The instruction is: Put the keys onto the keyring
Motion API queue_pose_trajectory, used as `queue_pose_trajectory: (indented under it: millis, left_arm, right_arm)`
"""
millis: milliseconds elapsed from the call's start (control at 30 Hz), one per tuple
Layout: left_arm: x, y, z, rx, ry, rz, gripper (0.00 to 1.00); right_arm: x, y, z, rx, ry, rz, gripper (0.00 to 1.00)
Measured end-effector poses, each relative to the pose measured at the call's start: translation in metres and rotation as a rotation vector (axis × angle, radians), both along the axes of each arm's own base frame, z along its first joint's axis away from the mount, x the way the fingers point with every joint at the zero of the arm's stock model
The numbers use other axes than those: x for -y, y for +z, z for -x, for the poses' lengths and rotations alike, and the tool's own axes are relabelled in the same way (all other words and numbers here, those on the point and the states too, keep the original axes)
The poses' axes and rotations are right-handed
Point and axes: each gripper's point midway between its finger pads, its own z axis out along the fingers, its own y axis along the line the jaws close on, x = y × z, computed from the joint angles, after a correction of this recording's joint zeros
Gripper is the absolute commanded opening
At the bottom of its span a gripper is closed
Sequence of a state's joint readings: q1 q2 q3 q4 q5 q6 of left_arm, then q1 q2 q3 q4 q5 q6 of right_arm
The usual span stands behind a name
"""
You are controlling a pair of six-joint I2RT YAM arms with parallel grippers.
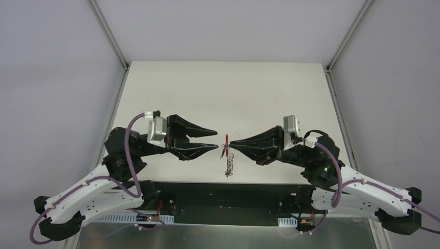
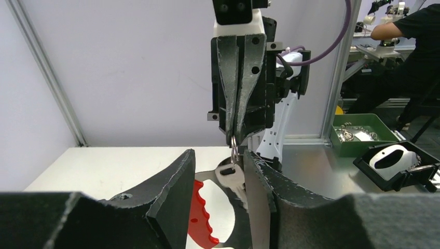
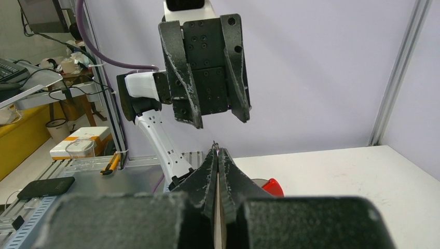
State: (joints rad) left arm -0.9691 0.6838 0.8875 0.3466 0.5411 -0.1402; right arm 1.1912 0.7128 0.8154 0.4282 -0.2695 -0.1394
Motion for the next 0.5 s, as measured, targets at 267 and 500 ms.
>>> queue_pose_trajectory:
  millis: [267, 500]
  left_arm:
    - [-0.0014, 0.0006, 0.0061, 0.004, -0.027, 0.0, 0.42]
    - [0.0014, -0.0035, 0.0059, -0.007, -0.037, -0.012, 0.45]
  right_arm:
    - [0.0002, 0.005, -0.0001, 0.001, -0.001, -0.003, 0.0]
    - [-0.0035, 0.0061, -0.0011, -0.001, 0.002, 0.004, 0.0]
